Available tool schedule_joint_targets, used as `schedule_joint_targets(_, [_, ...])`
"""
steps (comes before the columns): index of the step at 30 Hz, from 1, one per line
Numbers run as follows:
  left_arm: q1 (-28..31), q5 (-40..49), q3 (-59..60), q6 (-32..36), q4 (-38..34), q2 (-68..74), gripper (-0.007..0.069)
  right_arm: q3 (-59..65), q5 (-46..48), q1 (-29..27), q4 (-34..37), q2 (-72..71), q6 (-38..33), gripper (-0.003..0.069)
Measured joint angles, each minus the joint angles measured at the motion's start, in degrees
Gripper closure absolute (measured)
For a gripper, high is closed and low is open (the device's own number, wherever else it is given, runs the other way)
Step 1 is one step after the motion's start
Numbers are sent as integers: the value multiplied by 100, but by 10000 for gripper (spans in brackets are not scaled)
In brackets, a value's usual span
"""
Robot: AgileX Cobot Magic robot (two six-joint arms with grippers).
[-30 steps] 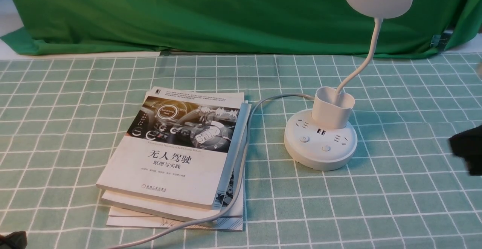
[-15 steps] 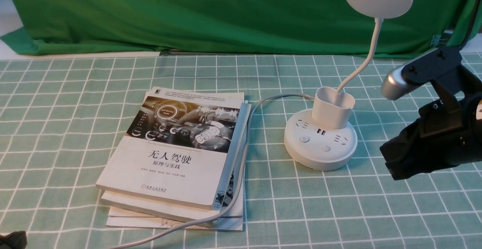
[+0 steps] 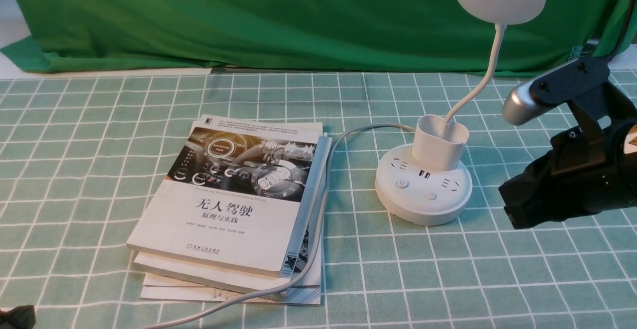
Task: Turn on the table lamp.
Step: 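Press the button on the base of the white desk lamp with the right gripper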
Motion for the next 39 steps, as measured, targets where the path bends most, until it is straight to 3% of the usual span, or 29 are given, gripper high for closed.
schedule_joint_targets(20, [0,0,0,6,0,0,603,-4,-1733,0,373,1764,32,631])
schedule_joint_targets(39, [0,0,0,24,0,0,603,-4,-2941,180,588,2488,7,631])
